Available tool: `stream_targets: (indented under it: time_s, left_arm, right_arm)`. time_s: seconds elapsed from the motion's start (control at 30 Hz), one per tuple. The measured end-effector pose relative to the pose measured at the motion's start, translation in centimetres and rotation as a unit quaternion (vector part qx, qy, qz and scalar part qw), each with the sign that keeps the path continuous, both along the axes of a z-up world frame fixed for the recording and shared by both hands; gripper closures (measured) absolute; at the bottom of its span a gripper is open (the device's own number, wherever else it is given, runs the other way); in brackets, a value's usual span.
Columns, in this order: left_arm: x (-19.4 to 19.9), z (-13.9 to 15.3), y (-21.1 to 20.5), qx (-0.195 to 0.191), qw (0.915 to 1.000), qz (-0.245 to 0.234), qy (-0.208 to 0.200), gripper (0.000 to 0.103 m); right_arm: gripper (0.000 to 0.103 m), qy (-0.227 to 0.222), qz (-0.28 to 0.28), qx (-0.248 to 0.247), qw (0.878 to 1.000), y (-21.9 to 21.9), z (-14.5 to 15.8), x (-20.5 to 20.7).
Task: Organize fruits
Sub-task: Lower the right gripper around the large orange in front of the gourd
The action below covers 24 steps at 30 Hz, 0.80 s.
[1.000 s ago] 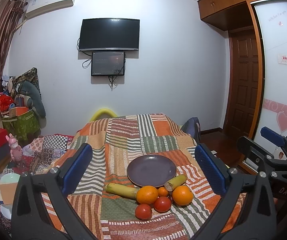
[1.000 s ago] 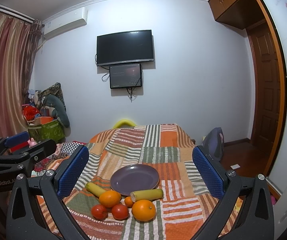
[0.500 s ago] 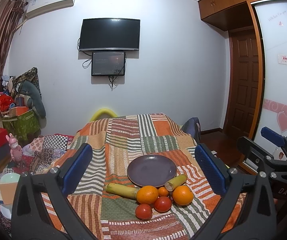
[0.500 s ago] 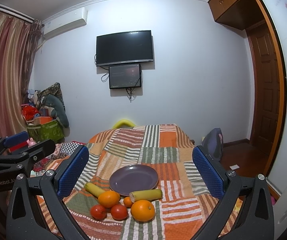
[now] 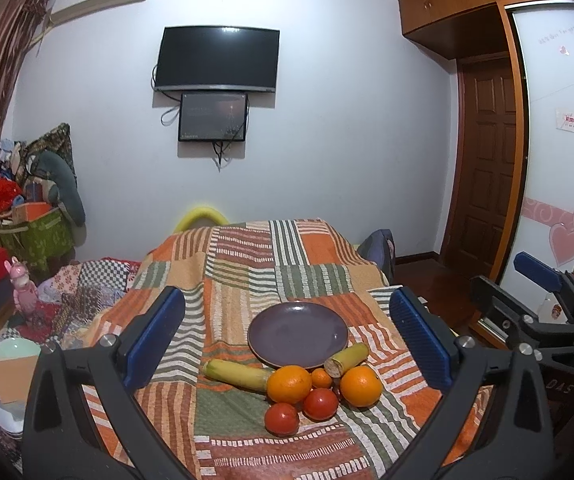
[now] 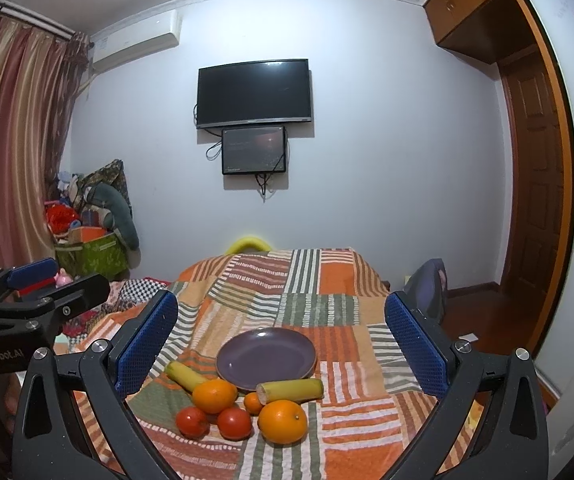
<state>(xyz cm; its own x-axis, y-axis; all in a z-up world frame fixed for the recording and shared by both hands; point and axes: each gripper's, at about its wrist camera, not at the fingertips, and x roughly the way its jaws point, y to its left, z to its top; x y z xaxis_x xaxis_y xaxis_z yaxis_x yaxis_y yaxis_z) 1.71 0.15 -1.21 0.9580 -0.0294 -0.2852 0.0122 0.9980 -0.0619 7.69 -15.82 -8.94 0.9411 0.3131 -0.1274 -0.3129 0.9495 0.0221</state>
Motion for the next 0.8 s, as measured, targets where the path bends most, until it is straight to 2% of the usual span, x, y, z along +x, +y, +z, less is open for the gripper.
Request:
stream_targets:
  time_s: [0.2, 0.27, 0.53, 0.6, 0.8]
  left_arm:
    - [2.1, -1.3, 0.1, 0.004, 0.9996, -0.008, 0.028, 0.000]
    - [3.0, -1.9, 0.2, -0.002, 0.9989, -0.017, 0.045, 0.004]
    - [7.5, -5.6, 0.4, 0.006, 0.9934, -0.017, 0.113, 0.021]
    - [8.6, -6.7, 0.4, 0.007, 0.9912, -0.018, 0.131, 0.024]
    - [11.3, -10.2, 0.7, 0.012, 0.9809, -0.032, 0.191, 0.030]
  right_arm:
    - [0.000, 0.018, 0.011, -0.028, 0.999, -0.2, -1.1, 1.7]
    - [0.001, 0.030, 0.019, -0.036, 0.999, -0.3, -1.7, 2.4]
    - [0.023, 0.098, 0.045, -0.042, 0.993, -1.7, -3.9, 5.5]
    - [0.032, 0.117, 0.052, -0.041, 0.991, -2.0, -4.7, 6.3]
    - [0.036, 0.163, 0.060, -0.049, 0.984, -2.4, -7.2, 8.1]
